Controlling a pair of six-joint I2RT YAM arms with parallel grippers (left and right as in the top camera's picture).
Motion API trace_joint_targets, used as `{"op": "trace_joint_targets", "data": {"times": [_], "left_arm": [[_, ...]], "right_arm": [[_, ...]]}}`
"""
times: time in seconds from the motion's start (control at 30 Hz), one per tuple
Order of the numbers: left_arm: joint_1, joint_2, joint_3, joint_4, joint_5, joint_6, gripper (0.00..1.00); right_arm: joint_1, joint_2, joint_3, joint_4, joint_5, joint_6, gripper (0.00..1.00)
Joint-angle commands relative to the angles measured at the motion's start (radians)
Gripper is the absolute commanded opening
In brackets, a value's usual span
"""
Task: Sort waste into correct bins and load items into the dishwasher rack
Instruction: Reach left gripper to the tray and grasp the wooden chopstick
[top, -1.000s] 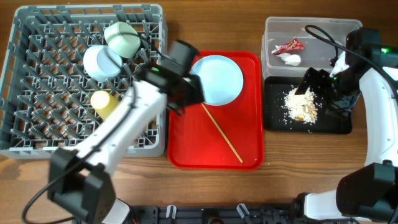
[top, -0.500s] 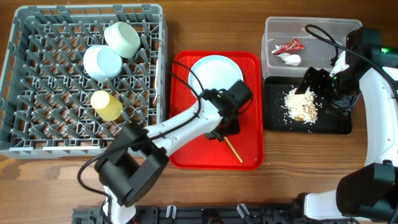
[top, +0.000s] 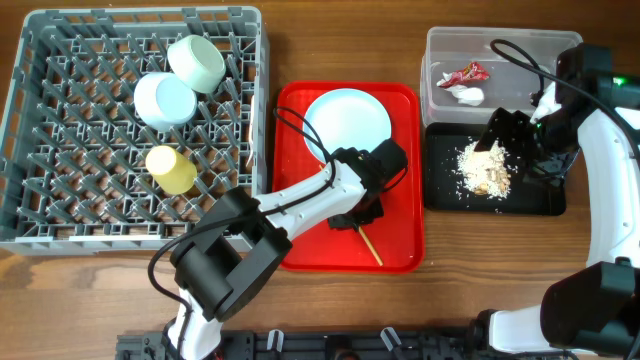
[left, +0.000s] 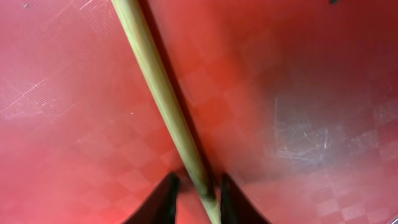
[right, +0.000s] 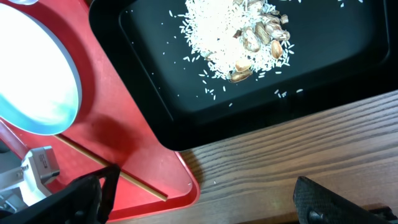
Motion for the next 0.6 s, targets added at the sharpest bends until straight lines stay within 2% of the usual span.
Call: {"op": "trace_joint_targets", "data": {"times": [0.0, 0.4, 0.57], "left_arm": [[-0.006, 0.031, -0.011, -0.01, -0.022, -0.007, 0.15], [0.016, 0.026, -0.011, -0.035, -0.021, -0.007, 0.04], [0.072, -0.004, -0.011, -0.072, -0.022, 0.008, 0.04]], "right_arm": [[-0.001, 0.01, 0.0, 0.002, 0.006, -0.021, 1.0], [0.0, 0.01, 0.0, 0.001, 0.006, -0.028, 1.0], [0.0, 0.01, 0.0, -0.001, 0.006, -0.043, 1.0]]}}
